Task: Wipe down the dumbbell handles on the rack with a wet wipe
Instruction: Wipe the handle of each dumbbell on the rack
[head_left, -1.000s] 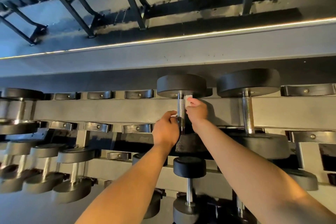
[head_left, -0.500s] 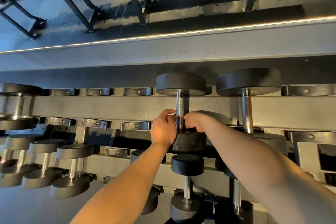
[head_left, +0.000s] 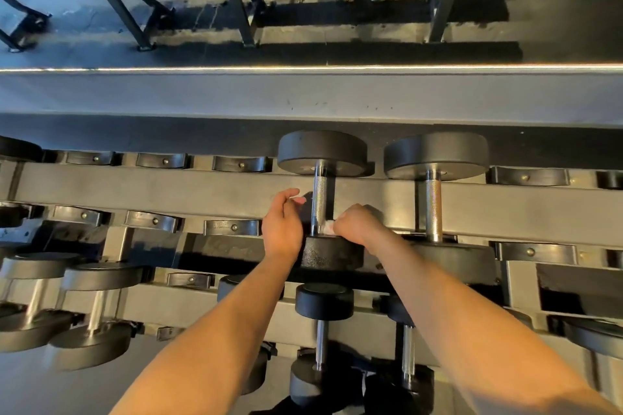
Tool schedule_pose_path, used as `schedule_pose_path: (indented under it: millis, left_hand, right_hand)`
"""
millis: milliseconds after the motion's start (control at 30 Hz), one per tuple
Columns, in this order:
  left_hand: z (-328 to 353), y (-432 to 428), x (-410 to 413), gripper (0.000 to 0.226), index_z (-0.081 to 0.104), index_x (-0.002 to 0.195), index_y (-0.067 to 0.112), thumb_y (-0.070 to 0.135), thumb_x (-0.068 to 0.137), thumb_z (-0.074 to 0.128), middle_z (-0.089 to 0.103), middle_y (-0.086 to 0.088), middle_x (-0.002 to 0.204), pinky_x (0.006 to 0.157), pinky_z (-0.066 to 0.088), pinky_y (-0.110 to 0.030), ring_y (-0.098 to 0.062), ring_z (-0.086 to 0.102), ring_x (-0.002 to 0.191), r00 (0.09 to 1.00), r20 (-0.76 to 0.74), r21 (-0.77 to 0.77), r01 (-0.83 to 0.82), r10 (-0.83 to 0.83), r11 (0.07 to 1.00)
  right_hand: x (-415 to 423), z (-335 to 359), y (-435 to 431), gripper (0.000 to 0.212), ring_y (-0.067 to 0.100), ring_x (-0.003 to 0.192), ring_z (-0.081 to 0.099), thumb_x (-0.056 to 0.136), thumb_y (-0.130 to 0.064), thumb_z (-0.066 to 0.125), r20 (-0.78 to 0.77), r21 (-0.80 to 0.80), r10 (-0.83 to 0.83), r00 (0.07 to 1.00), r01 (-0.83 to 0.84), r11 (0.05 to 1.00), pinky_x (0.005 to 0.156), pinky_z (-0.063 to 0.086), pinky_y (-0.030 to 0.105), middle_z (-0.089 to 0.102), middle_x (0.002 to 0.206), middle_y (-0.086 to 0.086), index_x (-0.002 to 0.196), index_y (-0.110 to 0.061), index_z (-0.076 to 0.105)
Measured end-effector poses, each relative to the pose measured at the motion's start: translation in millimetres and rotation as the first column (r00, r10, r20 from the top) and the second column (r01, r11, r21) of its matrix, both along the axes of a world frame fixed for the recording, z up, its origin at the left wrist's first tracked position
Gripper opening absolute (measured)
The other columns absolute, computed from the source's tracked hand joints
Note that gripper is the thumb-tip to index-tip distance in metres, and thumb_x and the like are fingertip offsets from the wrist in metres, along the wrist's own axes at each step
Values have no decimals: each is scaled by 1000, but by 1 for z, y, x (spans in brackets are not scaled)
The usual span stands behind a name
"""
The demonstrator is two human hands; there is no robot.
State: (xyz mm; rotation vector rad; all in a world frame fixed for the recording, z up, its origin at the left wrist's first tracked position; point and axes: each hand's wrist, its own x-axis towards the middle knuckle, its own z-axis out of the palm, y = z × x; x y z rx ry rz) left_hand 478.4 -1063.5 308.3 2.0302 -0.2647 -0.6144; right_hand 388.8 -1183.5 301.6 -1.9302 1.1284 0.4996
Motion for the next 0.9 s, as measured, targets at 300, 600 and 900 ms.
schedule_pose_path:
  millis: [300,600,900]
  left_hand:
    - [-25,54,14,33,61,124,16,21,110,33,61,2,117,93,39,-20,-16,58,112,991,-125,-12,51,-52,999]
    - [-37,66,33,26,57,108,33,31,110,31,64,5,108,95,48,-36,-16,59,104,965,-206,-22,160,-161,987]
    - [-34,48,58,30,52,131,32,16,107,41,60,5,123,92,44,-23,-16,56,120,854,-358,-93,369,-377,925]
  right_hand:
    - [13,18,27,19,16,74,60,87,-26,66,174,-24,-2,985,7,1000,50,37,17,65,77,2,75,-11,69]
    - [71,28,52,25,31,105,61,95,-13,51,-86,-38,171,982,-175,984,81,47,34,64,113,17,112,0,65]
    - [87,24,61,25,29,103,63,101,-11,45,-123,-28,150,981,-155,988,88,48,34,66,107,15,106,-2,68]
